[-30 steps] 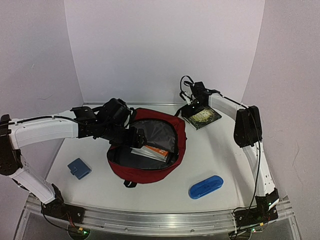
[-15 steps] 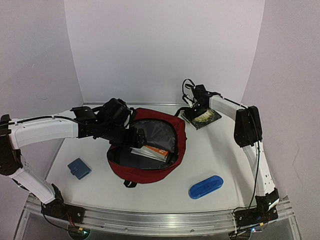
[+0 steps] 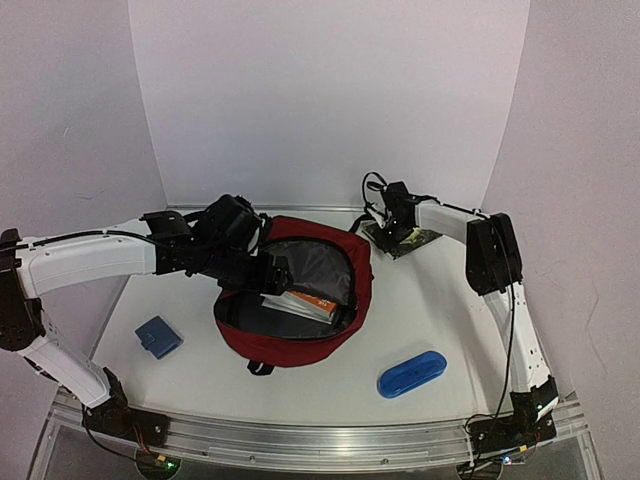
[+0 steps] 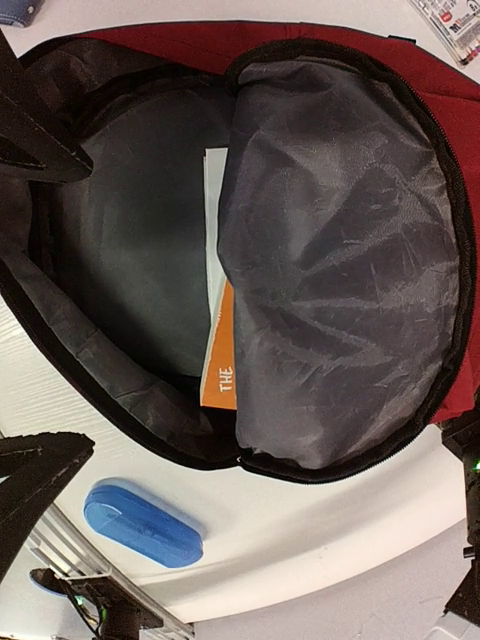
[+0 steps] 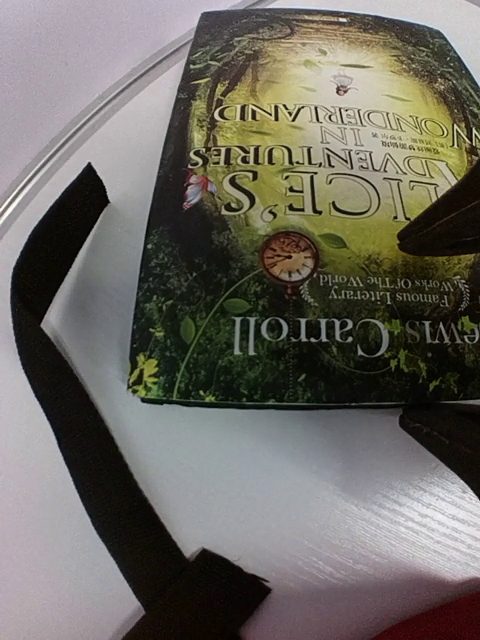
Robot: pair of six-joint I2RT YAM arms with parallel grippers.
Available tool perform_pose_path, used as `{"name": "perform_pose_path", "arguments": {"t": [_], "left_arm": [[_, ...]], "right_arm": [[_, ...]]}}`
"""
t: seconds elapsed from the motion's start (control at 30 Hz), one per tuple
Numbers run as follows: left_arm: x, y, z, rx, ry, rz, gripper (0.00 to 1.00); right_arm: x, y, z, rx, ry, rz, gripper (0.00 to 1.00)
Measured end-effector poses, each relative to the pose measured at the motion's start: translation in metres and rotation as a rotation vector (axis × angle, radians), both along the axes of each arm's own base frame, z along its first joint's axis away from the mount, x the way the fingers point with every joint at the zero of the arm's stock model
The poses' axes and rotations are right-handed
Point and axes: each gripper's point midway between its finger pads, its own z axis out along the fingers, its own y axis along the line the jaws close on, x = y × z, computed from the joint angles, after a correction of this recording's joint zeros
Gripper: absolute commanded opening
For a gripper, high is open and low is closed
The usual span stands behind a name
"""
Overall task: Pack the student bag
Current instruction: Move the book to the center of the board.
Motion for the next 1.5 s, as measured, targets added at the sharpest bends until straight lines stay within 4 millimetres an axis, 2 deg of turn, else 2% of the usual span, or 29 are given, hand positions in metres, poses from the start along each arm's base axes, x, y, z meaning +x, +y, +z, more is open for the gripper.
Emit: {"name": "perform_pose_path", "arguments": {"t": [0.1,0.27,0.4,0.5,0.63,0.7,0.77,0.8,0.87,1.03,1.13,1.2,1.27,1.5], "left_arm": [[0.001,0.001,0.0,0.005,-0.006,0.002,0.86],[0.001,0.001,0.0,0.012,-0.014,-0.01,0.86],[0.003,-0.002,0.007,0.008,-0.033,-0.026,0.87],[0.005,-0.005,0.015,0.0,-0.051,-0.038,0.87],[0.006,-0.006,0.019,-0.007,-0.058,-0.039,0.87],[0.006,-0.006,0.019,-0.007,-0.057,-0.039,0.88],[0.006,-0.006,0.02,-0.009,-0.058,-0.039,0.88],[0.006,-0.007,0.02,-0.01,-0.059,-0.039,0.88],[0.007,-0.008,0.023,-0.016,-0.064,-0.039,0.88],[0.009,-0.011,0.034,-0.035,-0.079,-0.038,0.88],[0.01,-0.012,0.038,-0.043,-0.084,-0.034,0.88],[0.011,-0.012,0.038,-0.045,-0.085,-0.029,0.88],[0.011,-0.011,0.039,-0.046,-0.085,-0.021,0.88],[0.012,-0.004,0.054,-0.085,-0.103,0.03,0.88]], "right_arm": [[-0.011,-0.004,0.0,0.001,0.017,0.01,0.32],[-0.048,-0.024,-0.001,0.018,0.119,0.029,0.29],[-0.094,-0.044,0.0,0.017,0.228,0.076,0.28],[-0.135,-0.057,-0.001,0.009,0.312,0.128,0.29],[-0.206,-0.073,-0.007,-0.022,0.477,0.2,0.38],[-0.239,-0.081,-0.01,-0.039,0.581,0.221,0.47],[-0.249,-0.082,-0.004,-0.04,0.621,0.228,0.59],[-0.249,-0.082,0.0,-0.032,0.632,0.217,0.61],[-0.233,-0.077,0.017,0.0,0.614,0.185,0.67],[-0.137,-0.045,0.083,0.155,0.379,0.097,0.74],[-0.086,-0.031,0.108,0.223,0.253,0.051,0.83],[-0.059,-0.026,0.111,0.247,0.199,0.015,0.92],[-0.038,-0.025,0.104,0.252,0.165,-0.025,0.98],[0.006,-0.032,0.061,0.246,0.109,-0.166,0.98]]}}
